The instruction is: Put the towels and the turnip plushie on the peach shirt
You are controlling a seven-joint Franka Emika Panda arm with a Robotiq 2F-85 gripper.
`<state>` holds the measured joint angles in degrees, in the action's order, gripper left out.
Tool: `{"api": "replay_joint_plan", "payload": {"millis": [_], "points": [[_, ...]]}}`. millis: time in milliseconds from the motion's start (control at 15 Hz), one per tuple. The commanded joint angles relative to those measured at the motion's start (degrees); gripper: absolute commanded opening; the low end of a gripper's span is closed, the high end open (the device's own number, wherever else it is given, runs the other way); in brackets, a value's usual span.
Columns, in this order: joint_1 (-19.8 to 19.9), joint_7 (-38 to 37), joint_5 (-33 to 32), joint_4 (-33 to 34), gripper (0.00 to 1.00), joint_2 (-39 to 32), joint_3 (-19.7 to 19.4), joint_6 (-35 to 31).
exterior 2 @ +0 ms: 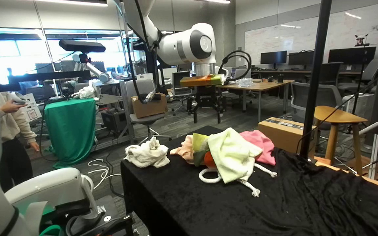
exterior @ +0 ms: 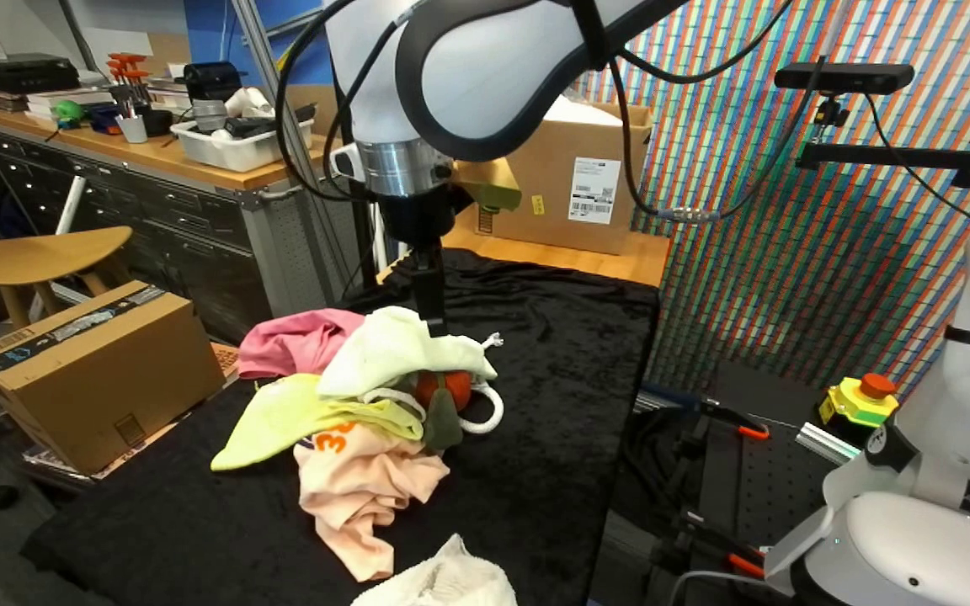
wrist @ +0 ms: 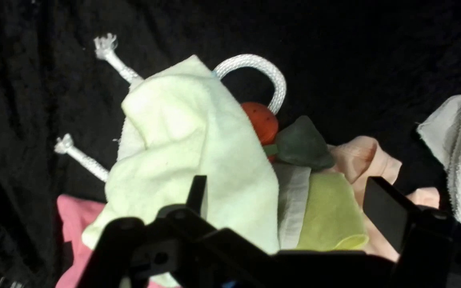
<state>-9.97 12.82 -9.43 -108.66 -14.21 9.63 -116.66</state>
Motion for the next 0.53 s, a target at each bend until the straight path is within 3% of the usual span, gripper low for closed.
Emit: {"api": "replay_joint_plan", "payload": {"millis": [0,467], "points": [[-1.86,-5.46,2.04,-2.67,1.0,0.9,1.38,2.34],[-6.01,-15.62,10.2,-2.58,1.0,-0.75,5.01,4.45]]}}
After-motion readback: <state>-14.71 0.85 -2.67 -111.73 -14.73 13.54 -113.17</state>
